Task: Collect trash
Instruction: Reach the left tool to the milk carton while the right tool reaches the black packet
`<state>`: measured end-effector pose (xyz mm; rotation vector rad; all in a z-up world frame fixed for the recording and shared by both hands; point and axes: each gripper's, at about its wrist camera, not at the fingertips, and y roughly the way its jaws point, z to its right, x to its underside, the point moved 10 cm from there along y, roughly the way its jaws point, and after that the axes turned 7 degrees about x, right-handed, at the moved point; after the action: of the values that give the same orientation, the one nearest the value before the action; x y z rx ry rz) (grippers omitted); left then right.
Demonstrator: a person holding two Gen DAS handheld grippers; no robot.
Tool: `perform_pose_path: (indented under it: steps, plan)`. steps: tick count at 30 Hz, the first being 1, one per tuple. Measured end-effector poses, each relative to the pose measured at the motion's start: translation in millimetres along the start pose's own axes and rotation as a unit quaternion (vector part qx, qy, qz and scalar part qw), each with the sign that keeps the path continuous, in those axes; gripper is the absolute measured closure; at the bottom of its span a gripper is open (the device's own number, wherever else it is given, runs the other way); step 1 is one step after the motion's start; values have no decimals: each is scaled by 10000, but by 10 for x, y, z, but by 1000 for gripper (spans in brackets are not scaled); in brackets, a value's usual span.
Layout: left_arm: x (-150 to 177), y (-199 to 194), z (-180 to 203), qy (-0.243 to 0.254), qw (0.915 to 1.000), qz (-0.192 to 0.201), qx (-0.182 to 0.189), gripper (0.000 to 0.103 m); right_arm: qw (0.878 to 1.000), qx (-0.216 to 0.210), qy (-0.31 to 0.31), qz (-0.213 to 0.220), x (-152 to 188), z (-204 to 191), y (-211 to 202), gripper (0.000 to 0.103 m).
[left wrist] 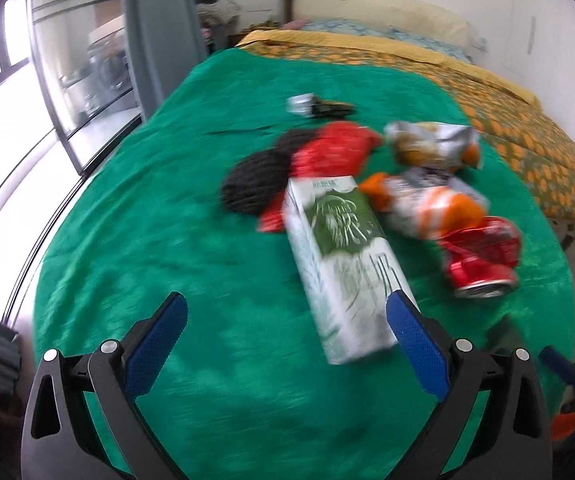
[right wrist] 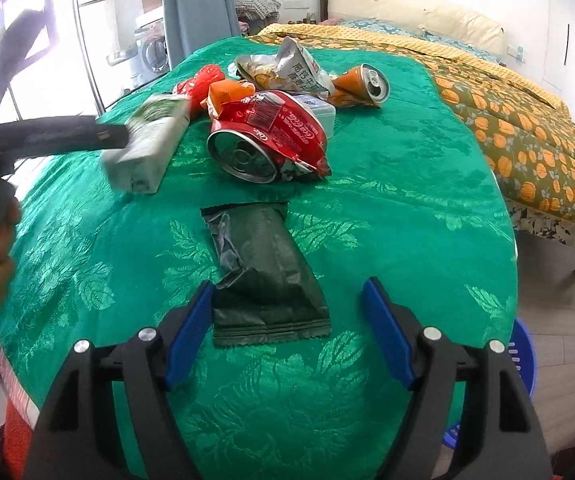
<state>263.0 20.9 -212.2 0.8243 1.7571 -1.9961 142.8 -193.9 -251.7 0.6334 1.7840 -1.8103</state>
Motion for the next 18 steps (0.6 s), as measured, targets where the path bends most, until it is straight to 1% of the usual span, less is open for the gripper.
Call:
perform_pose_path:
  steps: [3,5,7,9,11,13,15,16,18]
  plan:
    - [21,-7,-189,-90,9999,-83,-10,4,10000,54,6,0,22,-3,-19,25]
    - [26,-5,-184,-128,9997,-149,168,4,10000,59,29,-23,20,10,-16,22]
    - [24,9,-42,-106,9986,-220,479,4,10000,61,55,-38,22,15,-17,19]
    - [-8,22,157,26,9979,-219,605,4,10000,36,77,-37,23,8,-12,17]
    - [-64,103,356,220,9983,-212,505,4,10000,9,70,-22,22,-5,-10,16]
    - [-87,250,427,325,9986,-283,297,4,10000,-39,72,-10,26,-2,-20,16]
    - [-94,397,388,313,9987,-396,8,4,9999,-98,93,-10,30,12,-33,16]
    - [-93,440,343,253,9987,-429,-60,4,9999,-103,107,-17,30,32,-42,16]
    - [-89,457,272,99,9990,-433,3,5,9998,-115,131,-21,28,64,-59,16]
